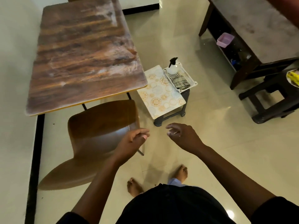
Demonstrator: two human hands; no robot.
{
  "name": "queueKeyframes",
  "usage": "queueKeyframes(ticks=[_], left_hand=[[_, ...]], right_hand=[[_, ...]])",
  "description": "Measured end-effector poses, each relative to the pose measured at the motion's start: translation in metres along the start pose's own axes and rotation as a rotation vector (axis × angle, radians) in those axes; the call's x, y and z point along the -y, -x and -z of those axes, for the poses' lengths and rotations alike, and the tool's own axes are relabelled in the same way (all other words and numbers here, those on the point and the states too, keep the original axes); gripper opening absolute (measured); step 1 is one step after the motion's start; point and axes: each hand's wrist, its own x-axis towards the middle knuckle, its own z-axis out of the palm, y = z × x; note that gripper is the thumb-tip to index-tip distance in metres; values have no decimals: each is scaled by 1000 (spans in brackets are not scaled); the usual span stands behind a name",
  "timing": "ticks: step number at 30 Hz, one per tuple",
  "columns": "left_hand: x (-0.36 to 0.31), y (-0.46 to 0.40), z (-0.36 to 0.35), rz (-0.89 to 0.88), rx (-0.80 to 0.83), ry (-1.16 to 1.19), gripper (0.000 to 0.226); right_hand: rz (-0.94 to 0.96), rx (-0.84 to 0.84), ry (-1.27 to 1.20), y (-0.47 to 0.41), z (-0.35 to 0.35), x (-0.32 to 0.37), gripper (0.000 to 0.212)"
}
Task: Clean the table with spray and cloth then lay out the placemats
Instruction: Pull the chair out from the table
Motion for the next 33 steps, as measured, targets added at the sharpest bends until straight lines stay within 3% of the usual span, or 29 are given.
queueKeyframes(ticks=[13, 24, 33], left_hand=[[-113, -133, -162, -116, 47, -60, 25], [-184, -283, -190, -123, 60, 1, 20], [-250, -418, -213, -91, 161, -131, 24]], right_hand=[[-47, -142, -308, -35, 176, -96, 17], [-81, -185, -284, -141, 285, -141, 16], [-118, -222, -208, -263, 371, -163, 17]])
